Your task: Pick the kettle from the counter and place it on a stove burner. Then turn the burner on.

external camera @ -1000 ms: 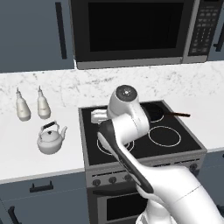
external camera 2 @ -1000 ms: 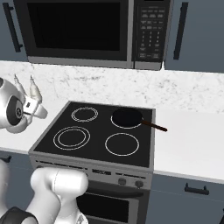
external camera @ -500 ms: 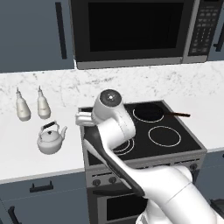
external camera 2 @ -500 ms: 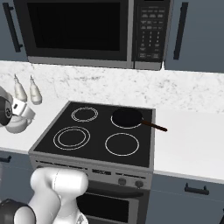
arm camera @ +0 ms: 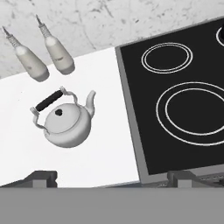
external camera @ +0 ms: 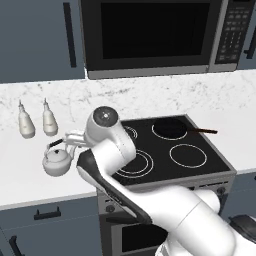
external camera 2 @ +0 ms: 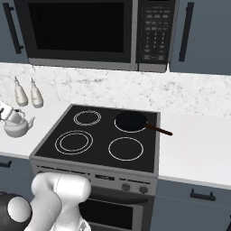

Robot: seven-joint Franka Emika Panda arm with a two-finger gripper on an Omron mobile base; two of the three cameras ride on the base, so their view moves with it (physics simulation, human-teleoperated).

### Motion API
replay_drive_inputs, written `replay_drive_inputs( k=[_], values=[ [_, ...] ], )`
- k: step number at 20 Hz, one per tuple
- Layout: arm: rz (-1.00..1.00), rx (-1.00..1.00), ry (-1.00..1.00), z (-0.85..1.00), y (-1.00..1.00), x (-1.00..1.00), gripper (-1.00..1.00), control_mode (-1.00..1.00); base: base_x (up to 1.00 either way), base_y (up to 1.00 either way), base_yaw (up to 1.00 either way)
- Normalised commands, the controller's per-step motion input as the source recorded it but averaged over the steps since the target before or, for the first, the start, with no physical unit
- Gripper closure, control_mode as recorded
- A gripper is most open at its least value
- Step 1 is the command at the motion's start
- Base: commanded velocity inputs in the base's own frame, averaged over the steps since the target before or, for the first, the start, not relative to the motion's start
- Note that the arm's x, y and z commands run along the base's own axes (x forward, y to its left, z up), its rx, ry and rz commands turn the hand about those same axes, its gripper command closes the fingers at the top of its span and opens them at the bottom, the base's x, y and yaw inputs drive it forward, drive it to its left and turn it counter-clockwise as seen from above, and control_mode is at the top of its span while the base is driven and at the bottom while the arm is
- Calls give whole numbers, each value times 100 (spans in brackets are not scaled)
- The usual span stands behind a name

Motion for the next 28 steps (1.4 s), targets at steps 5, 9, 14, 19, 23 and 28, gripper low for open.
replay_drive_inputs(
  k=[5,9,14,19,23,28],
  values=[
    [-3,0,0,-7,63,2,-100,-100,0,0,0],
    [-6,0,0,-20,68,2,-100,-100,0,0,0],
    [-13,0,4,-19,56,19,-100,-100,0,0,0],
    [-10,1,17,-14,35,35,-100,-100,0,0,0],
    [-4,3,16,-4,15,33,-100,-100,0,0,0],
    [0,2,18,-2,0,30,-100,-100,0,0,0]
  ],
)
